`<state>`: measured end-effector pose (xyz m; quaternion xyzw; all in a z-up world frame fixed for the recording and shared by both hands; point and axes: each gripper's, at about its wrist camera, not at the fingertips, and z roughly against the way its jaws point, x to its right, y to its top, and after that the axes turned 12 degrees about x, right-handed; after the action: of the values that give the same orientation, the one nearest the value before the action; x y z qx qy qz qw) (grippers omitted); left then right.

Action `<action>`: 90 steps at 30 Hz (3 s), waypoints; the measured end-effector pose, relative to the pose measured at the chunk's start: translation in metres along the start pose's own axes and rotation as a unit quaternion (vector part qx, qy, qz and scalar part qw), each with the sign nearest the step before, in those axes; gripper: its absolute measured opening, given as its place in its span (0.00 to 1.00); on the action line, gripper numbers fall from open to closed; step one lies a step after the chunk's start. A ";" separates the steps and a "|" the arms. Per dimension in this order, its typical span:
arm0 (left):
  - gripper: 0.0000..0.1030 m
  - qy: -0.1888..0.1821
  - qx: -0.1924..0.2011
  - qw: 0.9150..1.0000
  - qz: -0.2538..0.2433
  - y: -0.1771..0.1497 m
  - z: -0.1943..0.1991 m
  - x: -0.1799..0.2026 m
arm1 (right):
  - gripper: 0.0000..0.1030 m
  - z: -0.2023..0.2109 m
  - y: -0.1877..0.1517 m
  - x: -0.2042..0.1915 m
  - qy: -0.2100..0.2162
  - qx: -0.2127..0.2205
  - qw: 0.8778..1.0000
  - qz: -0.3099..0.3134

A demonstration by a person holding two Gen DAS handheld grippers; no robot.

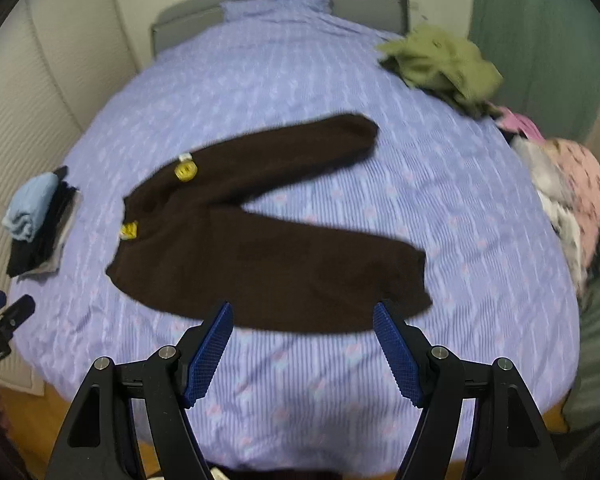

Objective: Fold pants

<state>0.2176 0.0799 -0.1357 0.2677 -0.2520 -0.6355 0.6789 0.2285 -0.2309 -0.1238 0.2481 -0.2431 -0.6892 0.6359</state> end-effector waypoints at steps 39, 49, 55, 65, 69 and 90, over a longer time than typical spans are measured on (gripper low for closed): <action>0.81 -0.073 -0.158 0.974 0.143 -0.063 -0.230 -0.001 | 0.70 -0.194 -0.102 0.022 -0.044 -0.091 0.974 -0.202; 0.26 -0.076 -0.141 0.982 0.096 -0.045 -0.222 0.019 | 0.31 -0.203 -0.093 0.040 -0.039 -0.085 0.968 -0.234; 0.22 -0.074 -0.130 0.985 0.091 -0.028 -0.195 0.015 | 0.16 -0.159 -0.068 0.029 -0.051 -0.068 0.977 -0.194; 0.22 -0.067 -0.143 0.982 0.102 -0.012 -0.163 0.002 | 0.15 -0.095 -0.039 0.010 -0.049 -0.074 0.990 -0.112; 0.22 -0.062 -0.143 0.980 0.121 0.012 -0.162 0.006 | 0.15 -0.087 0.002 0.012 -0.052 -0.043 0.993 -0.094; 0.21 -0.024 -0.078 0.985 0.151 0.174 -0.276 -0.004 | 0.14 -0.235 0.207 -0.027 -0.028 0.044 0.998 -0.029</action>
<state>0.5320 0.1044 -0.2183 0.1572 -0.2552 -0.5497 0.7798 0.5398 -0.2234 -0.1669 0.2632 -0.2836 -0.7027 0.5971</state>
